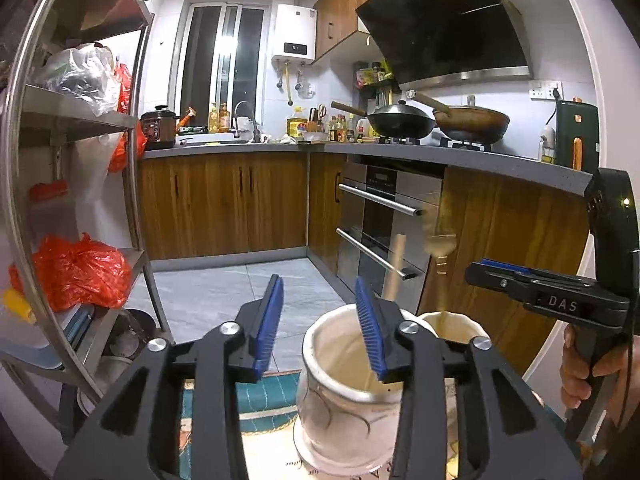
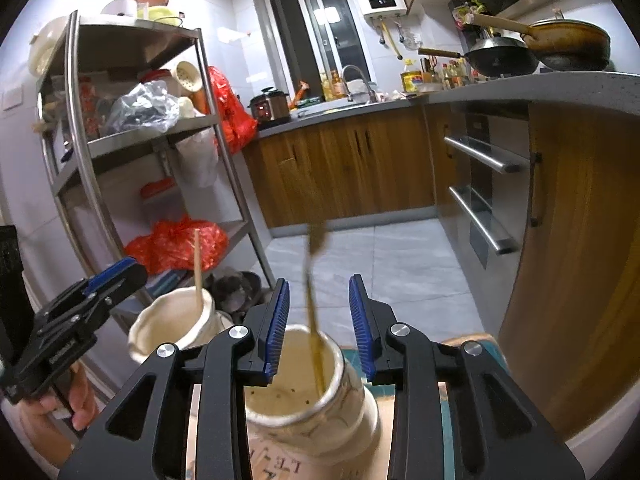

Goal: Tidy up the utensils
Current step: 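Open the left tool over the larger pot while the right tool releases the fork into the holder, then grasp another wooden chopstick with the left tool while the right tool grasps a silver spoon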

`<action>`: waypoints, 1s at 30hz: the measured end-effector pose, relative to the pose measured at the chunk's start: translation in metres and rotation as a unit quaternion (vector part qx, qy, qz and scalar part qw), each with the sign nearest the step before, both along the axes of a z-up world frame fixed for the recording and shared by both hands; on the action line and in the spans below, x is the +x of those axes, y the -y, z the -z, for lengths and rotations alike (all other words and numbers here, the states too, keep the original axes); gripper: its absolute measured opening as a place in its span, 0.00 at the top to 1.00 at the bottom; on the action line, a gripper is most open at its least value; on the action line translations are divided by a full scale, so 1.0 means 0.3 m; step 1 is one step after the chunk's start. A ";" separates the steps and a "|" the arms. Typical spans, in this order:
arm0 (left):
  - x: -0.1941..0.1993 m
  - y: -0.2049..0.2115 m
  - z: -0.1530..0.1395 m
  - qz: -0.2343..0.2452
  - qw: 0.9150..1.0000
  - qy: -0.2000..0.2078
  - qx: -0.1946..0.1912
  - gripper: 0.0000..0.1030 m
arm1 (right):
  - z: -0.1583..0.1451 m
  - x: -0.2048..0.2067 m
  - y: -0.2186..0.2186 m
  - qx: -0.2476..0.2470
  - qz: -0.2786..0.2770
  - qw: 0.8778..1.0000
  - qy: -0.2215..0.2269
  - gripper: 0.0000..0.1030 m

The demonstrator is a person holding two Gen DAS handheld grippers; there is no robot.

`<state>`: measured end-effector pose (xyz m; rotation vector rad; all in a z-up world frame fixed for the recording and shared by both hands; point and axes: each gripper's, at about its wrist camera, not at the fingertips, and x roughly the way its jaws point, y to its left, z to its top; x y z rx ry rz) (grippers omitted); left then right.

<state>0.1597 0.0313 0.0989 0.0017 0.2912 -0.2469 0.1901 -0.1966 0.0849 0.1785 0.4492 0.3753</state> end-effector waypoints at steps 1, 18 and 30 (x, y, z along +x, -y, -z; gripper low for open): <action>-0.012 -0.004 -0.003 0.000 1.000 0.000 -0.003 0.47 | -0.004 -0.012 0.008 0.005 0.001 1.000 -0.001 0.58; -0.311 -0.019 0.099 0.007 0.999 -0.039 -0.012 0.05 | 0.084 -0.342 0.098 -0.034 -0.002 0.999 -0.013 0.09; -0.348 0.066 0.305 0.018 0.985 -0.170 0.014 0.05 | 0.249 -0.415 0.124 -0.069 0.010 0.993 -0.097 0.08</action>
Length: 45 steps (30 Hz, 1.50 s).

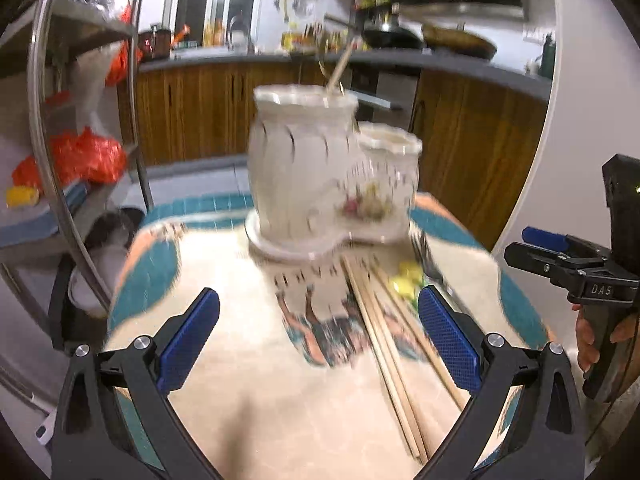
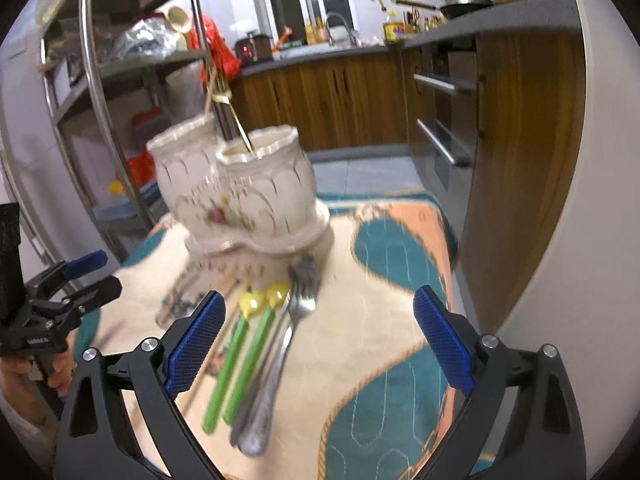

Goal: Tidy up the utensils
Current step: 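Grasp another wooden chopstick with the left tool while the right tool grasps a silver spoon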

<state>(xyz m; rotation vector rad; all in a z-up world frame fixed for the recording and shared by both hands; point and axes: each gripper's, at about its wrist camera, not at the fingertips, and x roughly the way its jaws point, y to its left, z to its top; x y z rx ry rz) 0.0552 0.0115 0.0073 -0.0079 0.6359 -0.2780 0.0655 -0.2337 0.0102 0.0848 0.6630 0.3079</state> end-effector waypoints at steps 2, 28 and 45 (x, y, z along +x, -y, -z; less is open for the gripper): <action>0.006 0.020 0.021 0.000 1.000 -0.013 0.012 0.05 | 0.029 0.004 -0.009 -0.012 -0.002 1.000 -0.015 0.08; 0.102 0.074 0.141 0.020 0.992 -0.113 0.051 0.41 | 0.107 0.071 -0.144 -0.036 -0.056 0.994 -0.082 0.66; 0.160 0.137 0.113 0.097 0.976 -0.167 0.103 0.90 | 0.117 0.204 -0.194 -0.062 -0.039 0.992 -0.106 0.81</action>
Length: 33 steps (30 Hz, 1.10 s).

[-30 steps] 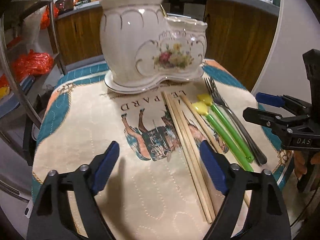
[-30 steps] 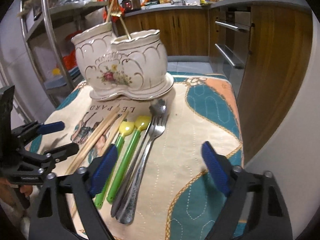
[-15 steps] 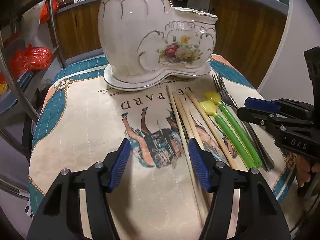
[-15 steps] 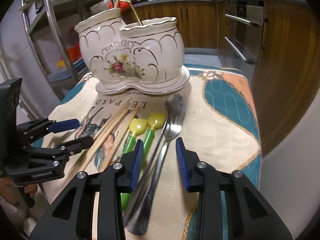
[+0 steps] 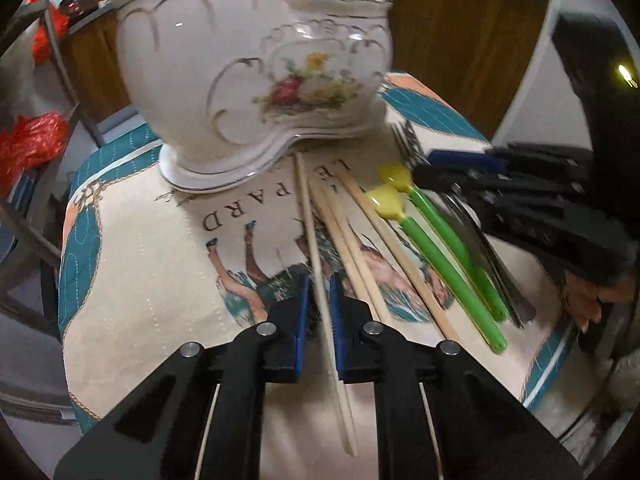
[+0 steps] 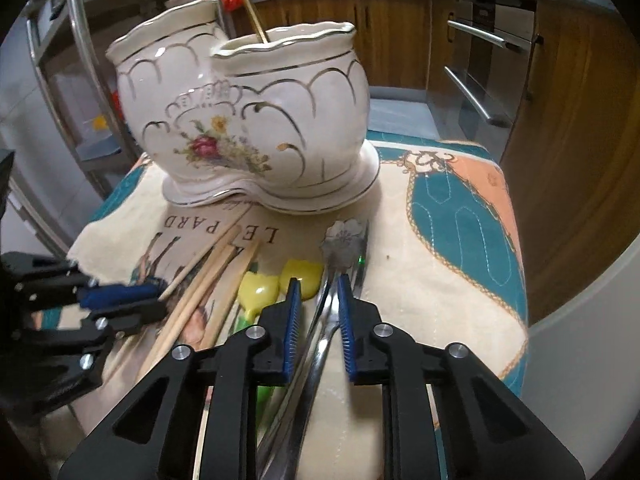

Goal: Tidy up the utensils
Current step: 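Grasp another wooden chopstick with the left tool while the right tool grasps a silver spoon, then lift the chopstick and silver spoon and carry both above the ceramic holder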

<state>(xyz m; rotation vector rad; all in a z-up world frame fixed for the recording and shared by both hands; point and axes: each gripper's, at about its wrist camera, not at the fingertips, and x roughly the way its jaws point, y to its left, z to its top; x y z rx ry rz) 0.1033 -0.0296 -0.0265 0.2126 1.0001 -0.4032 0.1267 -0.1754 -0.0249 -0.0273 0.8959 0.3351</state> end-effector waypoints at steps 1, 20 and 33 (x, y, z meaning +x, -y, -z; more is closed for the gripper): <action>-0.005 0.004 0.002 0.004 1.000 0.001 0.004 0.90 | 0.005 0.007 0.002 0.001 0.001 1.000 -0.005 0.81; -0.003 -0.030 -0.020 -0.001 1.000 0.011 -0.008 0.96 | -0.065 -0.074 0.032 0.066 -0.015 0.997 0.028 0.98; -0.114 -0.122 -0.187 -0.014 0.990 0.121 -0.067 0.96 | -0.251 -0.188 0.086 0.118 -0.032 0.982 0.141 0.98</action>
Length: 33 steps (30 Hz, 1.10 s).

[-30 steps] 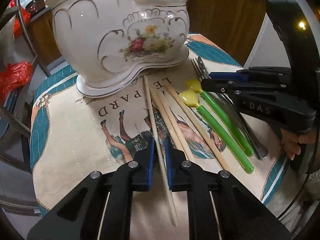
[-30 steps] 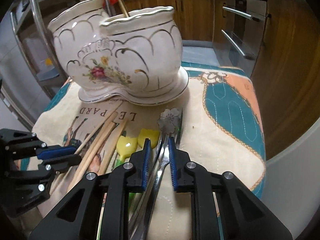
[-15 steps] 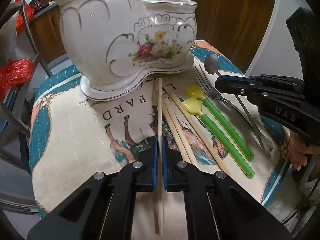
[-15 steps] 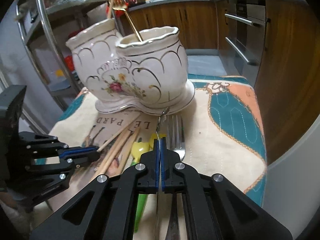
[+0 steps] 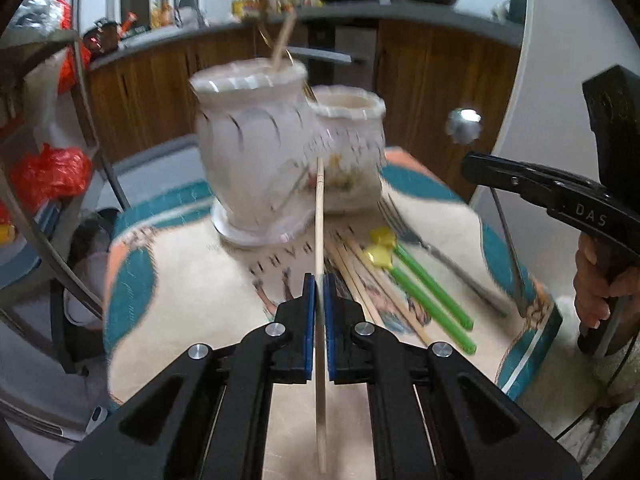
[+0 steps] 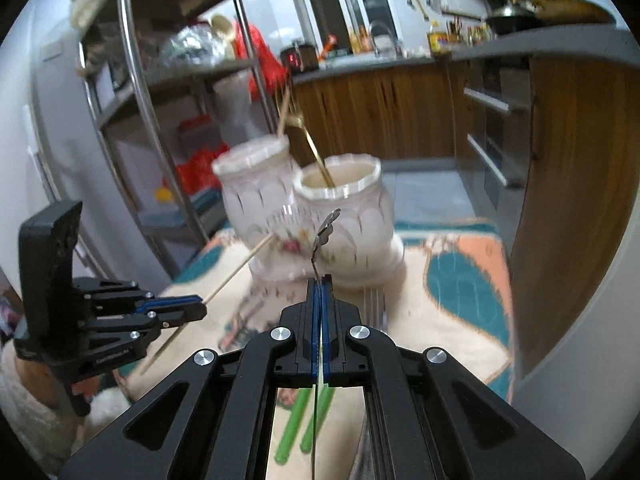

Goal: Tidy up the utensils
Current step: 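Lift the chopstick and silver spoon and carry both above the ceramic holder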

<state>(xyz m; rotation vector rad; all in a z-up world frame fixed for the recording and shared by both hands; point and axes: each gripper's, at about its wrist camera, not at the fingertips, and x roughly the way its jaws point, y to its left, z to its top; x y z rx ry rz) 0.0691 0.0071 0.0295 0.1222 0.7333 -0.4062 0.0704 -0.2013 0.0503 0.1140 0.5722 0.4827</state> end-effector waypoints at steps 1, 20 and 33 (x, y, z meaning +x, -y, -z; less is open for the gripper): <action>-0.006 -0.011 -0.025 0.000 1.000 0.017 -0.009 0.96 | -0.017 -0.005 0.002 0.002 0.002 1.000 0.011 0.98; 0.173 -0.072 -0.355 -0.043 0.977 0.182 -0.106 0.96 | -0.293 0.148 -0.034 0.021 0.028 0.989 0.145 0.98; 0.393 -0.018 -0.316 -0.121 0.945 0.266 -0.147 0.96 | -0.272 0.314 -0.004 0.083 0.084 0.975 0.187 0.98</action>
